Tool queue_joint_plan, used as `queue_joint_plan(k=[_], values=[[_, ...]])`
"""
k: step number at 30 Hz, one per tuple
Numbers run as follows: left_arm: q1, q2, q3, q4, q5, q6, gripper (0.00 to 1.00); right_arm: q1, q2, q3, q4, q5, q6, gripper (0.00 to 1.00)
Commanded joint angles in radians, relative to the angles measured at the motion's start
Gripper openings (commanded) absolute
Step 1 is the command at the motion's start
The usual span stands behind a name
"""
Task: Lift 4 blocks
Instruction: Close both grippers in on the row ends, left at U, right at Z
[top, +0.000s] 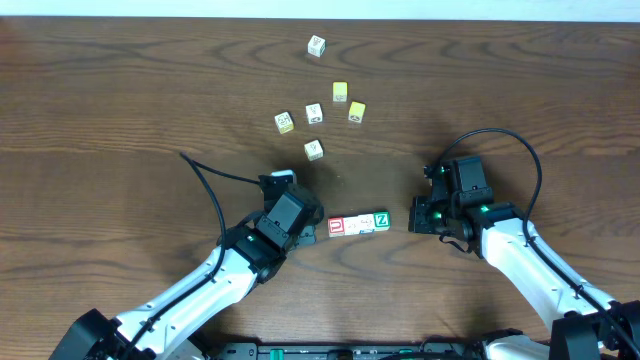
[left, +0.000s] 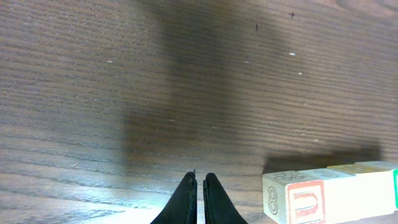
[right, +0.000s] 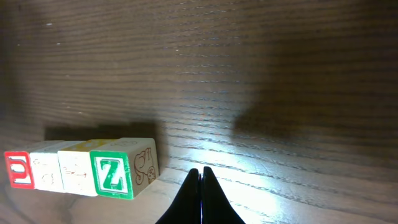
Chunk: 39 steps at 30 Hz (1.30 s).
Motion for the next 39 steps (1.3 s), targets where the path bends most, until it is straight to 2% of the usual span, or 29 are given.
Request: queue_joint_plan(k=[1, 12, 24, 28, 39], values=[[-0.002, 0.005, -0.016, 0.008, 0.010, -0.025, 0.07, 0.008, -0.010, 0.000, 0.005, -0.020, -0.012, 0.01], [-0.002, 0.011, -0.018, 0.024, 0.014, -0.024, 0.07, 0.009, 0.021, 0.000, 0.024, -0.032, -0.012, 0.01], [-0.002, 0.155, -0.019, 0.143, 0.094, -0.025, 0.07, 0.009, 0.075, 0.000, 0.061, -0.063, -0.012, 0.01], [-0.002, 0.174, -0.019, 0.168, 0.113, -0.024, 0.08, 0.014, 0.077, 0.000, 0.071, -0.129, -0.050, 0.01], [-0.002, 0.174, -0.019, 0.184, 0.122, -0.024, 0.07, 0.079, 0.105, 0.000, 0.074, -0.073, -0.027, 0.01]])
